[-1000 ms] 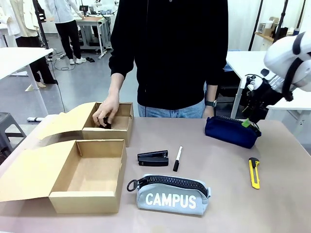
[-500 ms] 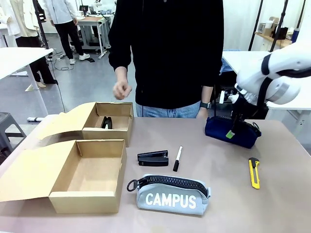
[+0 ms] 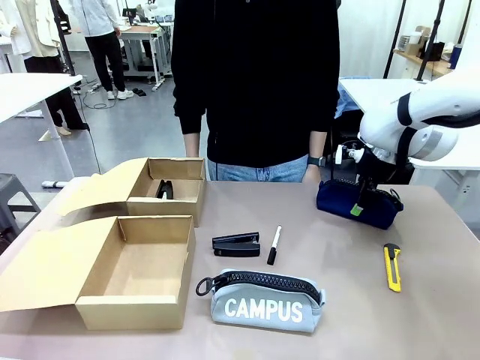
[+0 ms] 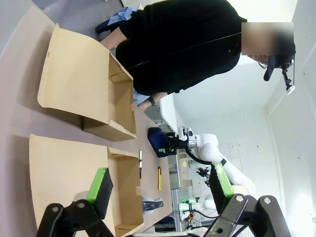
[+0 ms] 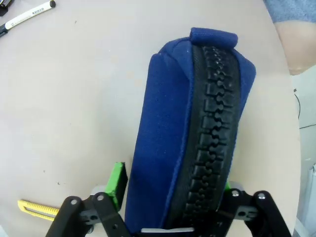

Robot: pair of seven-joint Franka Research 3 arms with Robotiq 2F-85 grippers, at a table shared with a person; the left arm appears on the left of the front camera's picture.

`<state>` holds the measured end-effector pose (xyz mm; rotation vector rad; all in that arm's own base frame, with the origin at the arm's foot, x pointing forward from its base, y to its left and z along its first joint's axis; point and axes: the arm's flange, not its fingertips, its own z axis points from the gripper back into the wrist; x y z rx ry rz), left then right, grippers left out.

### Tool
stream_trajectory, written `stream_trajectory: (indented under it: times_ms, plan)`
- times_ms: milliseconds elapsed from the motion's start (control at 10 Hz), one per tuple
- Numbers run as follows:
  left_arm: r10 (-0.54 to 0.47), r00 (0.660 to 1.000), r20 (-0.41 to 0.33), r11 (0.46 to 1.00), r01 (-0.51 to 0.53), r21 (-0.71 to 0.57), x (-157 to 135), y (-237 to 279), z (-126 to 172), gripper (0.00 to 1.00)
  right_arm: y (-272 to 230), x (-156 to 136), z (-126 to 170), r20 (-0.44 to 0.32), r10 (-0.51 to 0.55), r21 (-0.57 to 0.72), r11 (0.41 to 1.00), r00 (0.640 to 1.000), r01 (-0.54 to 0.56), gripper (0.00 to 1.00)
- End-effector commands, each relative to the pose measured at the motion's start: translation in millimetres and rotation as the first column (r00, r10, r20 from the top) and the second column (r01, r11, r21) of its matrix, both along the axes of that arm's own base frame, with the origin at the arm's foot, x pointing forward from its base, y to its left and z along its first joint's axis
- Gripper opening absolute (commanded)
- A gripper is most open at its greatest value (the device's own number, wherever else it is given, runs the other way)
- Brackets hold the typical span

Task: Place items inside the box.
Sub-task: Pick up a Pencil pouch or Stapler and place it inside the Mailer Box closest to the robot.

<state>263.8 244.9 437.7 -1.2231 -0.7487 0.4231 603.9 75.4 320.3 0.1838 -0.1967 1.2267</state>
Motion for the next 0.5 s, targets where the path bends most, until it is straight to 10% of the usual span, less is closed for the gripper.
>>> stream_trajectory:
  times_ms: [0,100,200,400]
  plan:
    - [0.001,0.999,0.035,1.0,0.0,-0.003,0.3,-0.8,-0.2,1.0,2.6,0.7,7.2,-0.018,-0.005,-0.015,1.0,1.0,0.004,0.0]
    - [0.001,0.999,0.035,1.0,0.0,-0.003,0.3,-0.8,-0.2,1.0,2.0,0.8,7.0,-0.021,-0.011,-0.024,1.0,1.0,0.011,0.36]
    - [0.001,0.999,0.035,1.0,0.0,-0.003,0.3,-0.8,-0.2,1.0,1.9,0.3,7.2,-0.023,-0.011,-0.018,1.0,1.0,0.01,0.0]
    - [0.001,0.999,0.035,1.0,0.0,-0.003,0.3,-0.8,-0.2,1.0,-0.6,-0.6,8.4,-0.024,-0.019,-0.02,1.0,1.0,0.018,0.0]
